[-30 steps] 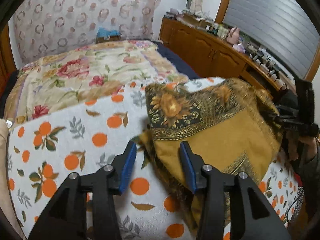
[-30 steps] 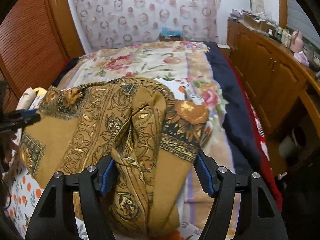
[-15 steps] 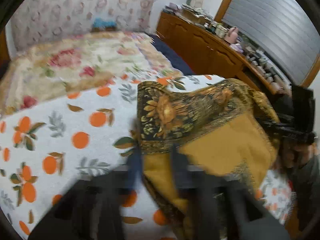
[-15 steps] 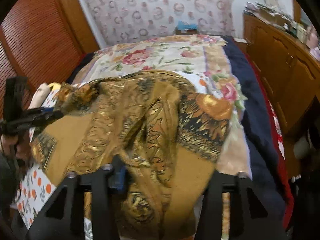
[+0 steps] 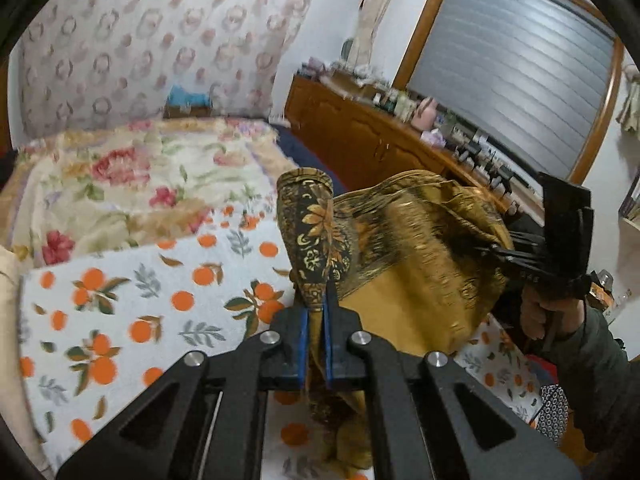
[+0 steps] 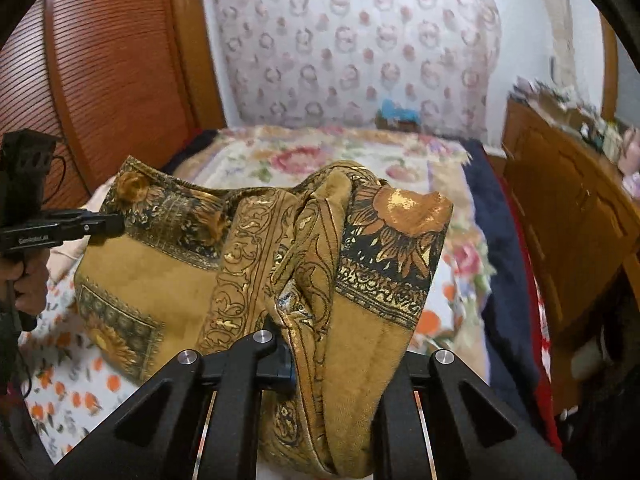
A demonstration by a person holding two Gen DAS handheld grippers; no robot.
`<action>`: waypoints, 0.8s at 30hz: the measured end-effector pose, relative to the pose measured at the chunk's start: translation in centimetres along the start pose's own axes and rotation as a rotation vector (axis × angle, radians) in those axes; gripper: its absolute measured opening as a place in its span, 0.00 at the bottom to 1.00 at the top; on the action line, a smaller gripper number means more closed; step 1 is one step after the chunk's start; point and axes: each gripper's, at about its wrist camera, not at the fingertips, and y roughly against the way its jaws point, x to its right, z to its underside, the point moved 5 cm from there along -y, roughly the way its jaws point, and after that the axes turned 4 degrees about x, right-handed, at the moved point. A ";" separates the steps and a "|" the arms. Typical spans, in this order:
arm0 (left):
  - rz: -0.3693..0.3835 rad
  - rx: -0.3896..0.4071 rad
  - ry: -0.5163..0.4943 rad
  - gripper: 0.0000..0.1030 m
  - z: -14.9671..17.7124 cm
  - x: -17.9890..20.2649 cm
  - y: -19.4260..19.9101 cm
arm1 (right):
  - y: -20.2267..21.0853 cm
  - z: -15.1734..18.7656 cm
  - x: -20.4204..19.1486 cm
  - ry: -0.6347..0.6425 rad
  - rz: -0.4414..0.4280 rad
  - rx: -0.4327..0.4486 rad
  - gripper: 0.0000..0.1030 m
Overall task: Fold small clothes
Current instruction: 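Lift the folded shirt with both grippers and carry it toward the yellow plush toy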
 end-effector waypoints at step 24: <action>-0.414 0.298 0.157 0.02 4.9 -15.8 21.8 | -9.0 -14.0 -25.7 0.357 -0.297 0.137 0.08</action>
